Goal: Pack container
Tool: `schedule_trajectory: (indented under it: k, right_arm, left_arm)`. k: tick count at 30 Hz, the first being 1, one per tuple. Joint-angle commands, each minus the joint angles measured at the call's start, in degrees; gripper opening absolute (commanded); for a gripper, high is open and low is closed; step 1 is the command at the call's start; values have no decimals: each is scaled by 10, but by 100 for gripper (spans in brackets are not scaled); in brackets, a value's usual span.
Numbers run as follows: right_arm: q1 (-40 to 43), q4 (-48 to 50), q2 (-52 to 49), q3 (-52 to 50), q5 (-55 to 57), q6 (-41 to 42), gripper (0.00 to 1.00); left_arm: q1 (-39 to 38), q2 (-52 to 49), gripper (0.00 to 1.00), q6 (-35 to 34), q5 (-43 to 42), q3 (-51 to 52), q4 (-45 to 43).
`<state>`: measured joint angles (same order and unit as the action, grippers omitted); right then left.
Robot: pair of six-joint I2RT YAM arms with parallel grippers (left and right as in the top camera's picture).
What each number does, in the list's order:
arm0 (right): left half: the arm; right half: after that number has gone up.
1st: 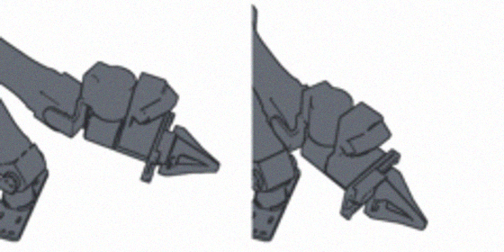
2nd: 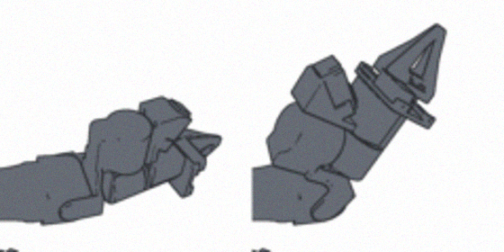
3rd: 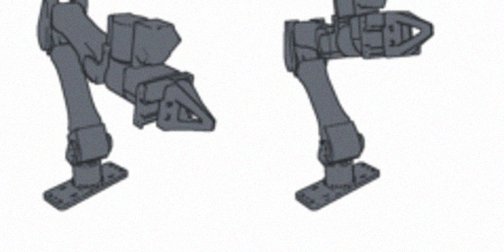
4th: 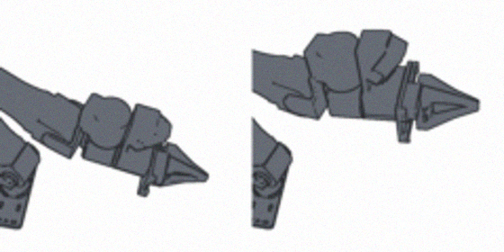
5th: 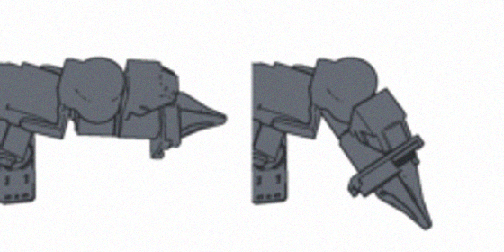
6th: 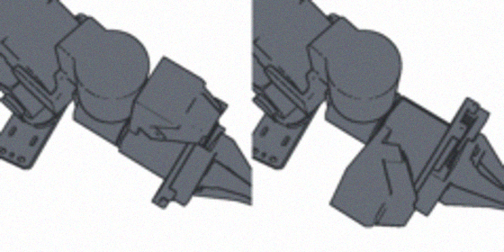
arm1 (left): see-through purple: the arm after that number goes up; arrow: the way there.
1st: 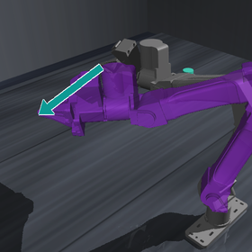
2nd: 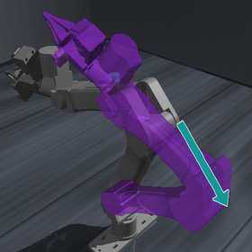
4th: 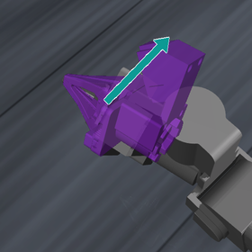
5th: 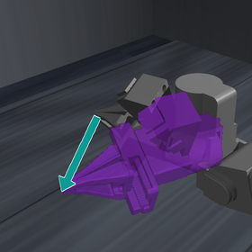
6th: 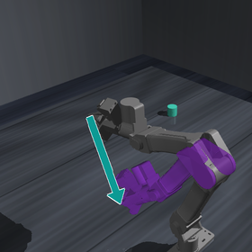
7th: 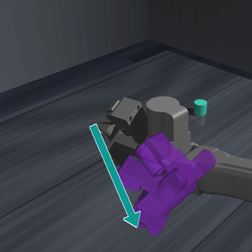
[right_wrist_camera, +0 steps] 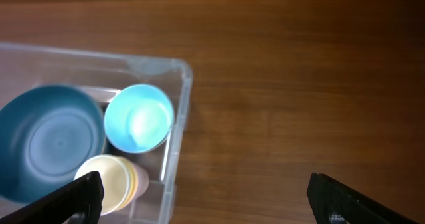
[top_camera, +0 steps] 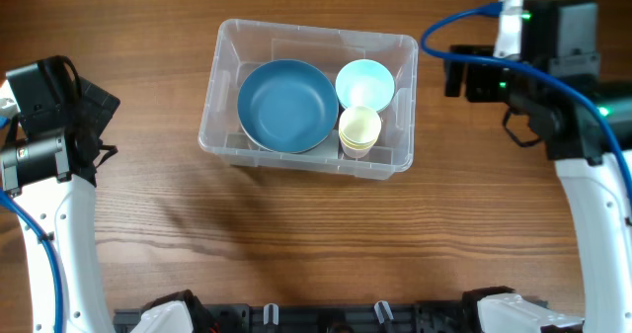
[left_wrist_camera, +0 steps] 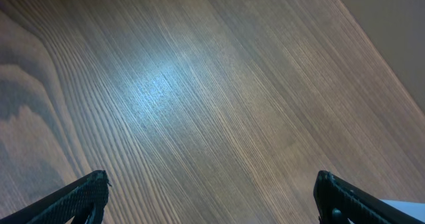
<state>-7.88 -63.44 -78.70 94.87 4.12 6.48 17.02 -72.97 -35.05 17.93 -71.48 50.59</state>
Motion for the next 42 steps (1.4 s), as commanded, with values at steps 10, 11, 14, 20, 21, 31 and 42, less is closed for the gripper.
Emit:
schedule_trajectory:
  k: [10,11,14,20,21,31,42]
  right_arm:
    - [7,0,-17,4,5,10,99]
    - [7,-1,-17,4,5,10,100]
    - [7,0,-17,4,5,10,99]
    - [7,1,-10,3,6,10,99]
    - [7,7,0,3,11,9,99]
    - [7,109,292,-52,-41,11,99]
    - [8,443,684,-507,-55,-50,99]
  left_arm:
    - [4,1,100,1,-1,-6,-1]
    - [4,1,100,1,-1,-6,-1]
    - [4,1,100,1,-1,-6,-1]
    - [4,1,100,1,-1,-6,-1]
    - [4,1,100,1,-1,-6,-1]
    - [4,1,100,1,-1,-6,-1]
    - [4,1,100,1,-1,-6,-1]
